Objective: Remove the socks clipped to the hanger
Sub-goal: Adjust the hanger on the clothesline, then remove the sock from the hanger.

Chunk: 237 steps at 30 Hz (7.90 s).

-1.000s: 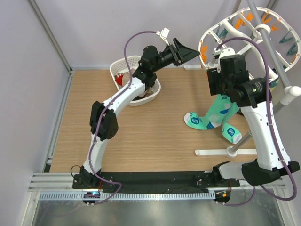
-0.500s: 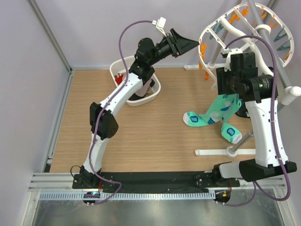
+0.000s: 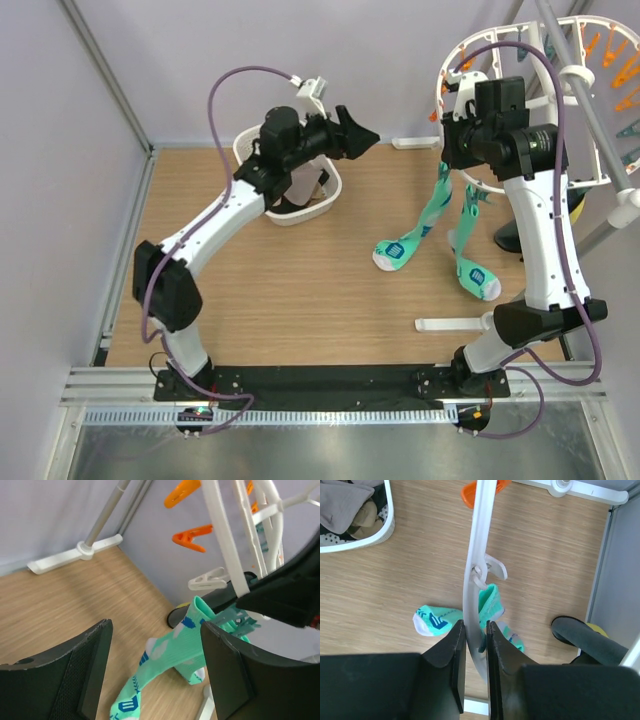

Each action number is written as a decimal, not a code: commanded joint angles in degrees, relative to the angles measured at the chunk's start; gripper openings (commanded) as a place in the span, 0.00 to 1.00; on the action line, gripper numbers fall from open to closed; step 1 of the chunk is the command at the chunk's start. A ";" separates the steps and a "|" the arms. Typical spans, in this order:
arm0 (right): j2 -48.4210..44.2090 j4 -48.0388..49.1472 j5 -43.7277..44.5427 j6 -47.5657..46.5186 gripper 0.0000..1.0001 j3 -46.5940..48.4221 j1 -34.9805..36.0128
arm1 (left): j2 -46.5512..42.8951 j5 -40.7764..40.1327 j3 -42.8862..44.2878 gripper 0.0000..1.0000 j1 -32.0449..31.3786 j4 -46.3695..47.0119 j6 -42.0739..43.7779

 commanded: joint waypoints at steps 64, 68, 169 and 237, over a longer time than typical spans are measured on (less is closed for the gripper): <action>-26.38 62.28 58.14 44.69 1.00 -88.12 40.11 | -12.98 3.64 -6.06 0.71 -10.67 0.19 18.21; -21.37 74.32 58.76 41.44 1.00 -89.88 39.05 | -9.81 2.60 -4.21 0.68 -13.48 0.64 19.00; -8.96 84.26 54.54 57.26 0.01 -96.82 34.39 | 0.83 1.79 -4.11 0.63 -18.24 8.63 21.46; -12.65 83.83 52.70 56.29 0.01 -97.88 35.80 | 8.39 -6.45 0.89 0.46 -24.03 22.35 20.05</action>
